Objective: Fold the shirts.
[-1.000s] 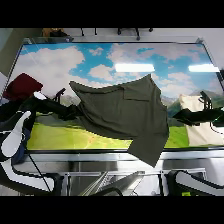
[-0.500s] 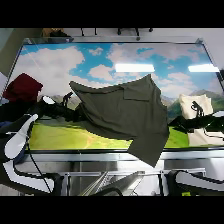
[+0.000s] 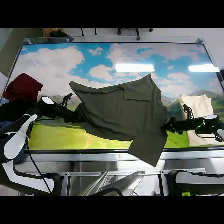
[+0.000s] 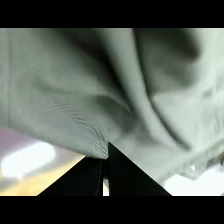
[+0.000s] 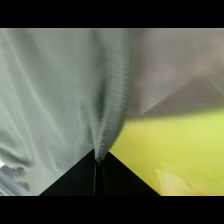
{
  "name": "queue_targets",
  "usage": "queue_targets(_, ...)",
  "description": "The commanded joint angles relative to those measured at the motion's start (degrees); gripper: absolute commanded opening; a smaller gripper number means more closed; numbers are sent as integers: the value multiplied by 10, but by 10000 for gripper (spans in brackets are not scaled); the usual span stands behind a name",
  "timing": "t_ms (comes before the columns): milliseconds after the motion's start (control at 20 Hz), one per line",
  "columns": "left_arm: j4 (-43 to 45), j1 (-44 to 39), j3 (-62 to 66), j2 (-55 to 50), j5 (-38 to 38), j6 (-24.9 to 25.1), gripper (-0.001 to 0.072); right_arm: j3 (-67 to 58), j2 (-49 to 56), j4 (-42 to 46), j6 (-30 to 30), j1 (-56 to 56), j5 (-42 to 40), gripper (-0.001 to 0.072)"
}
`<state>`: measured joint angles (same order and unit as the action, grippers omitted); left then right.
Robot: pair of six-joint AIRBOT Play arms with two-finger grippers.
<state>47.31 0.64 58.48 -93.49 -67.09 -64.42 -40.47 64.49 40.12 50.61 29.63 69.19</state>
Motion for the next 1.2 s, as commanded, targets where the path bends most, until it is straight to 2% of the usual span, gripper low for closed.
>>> queue_targets(0,-14,10,1,65,-23,-4,11,-27,-50,-119,-42,-15,49,21)
queue_targets(150,-58,38,55,192,-82,-28,12,-156,-159,-207,-44,-9,71,21)
queue_targets(250,-107,67,143,290,-110,-39,13,-299,-229,-246,-44,-8,39,22)
queue_targets(350,-144,99,259,379,-92,-42,13,-432,-272,-247,-44,-6,-17,22)
queue_targets(500,-115,154,448,474,-42,-41,13,-597,-312,-206,-43,-1,-94,22)
queue_targets(700,7,237,598,530,-29,-43,12,-693,-323,-202,-44,-1,-105,22)
queue_targets(850,6,196,568,528,-36,-46,13,-692,-301,-205,-43,-1,-85,21)
queue_targets(1050,12,86,456,460,-66,-46,13,-685,-195,-273,-43,-2,35,22)
queue_targets(1150,12,47,397,399,-57,-46,13,-654,-133,-276,-37,-18,71,22)
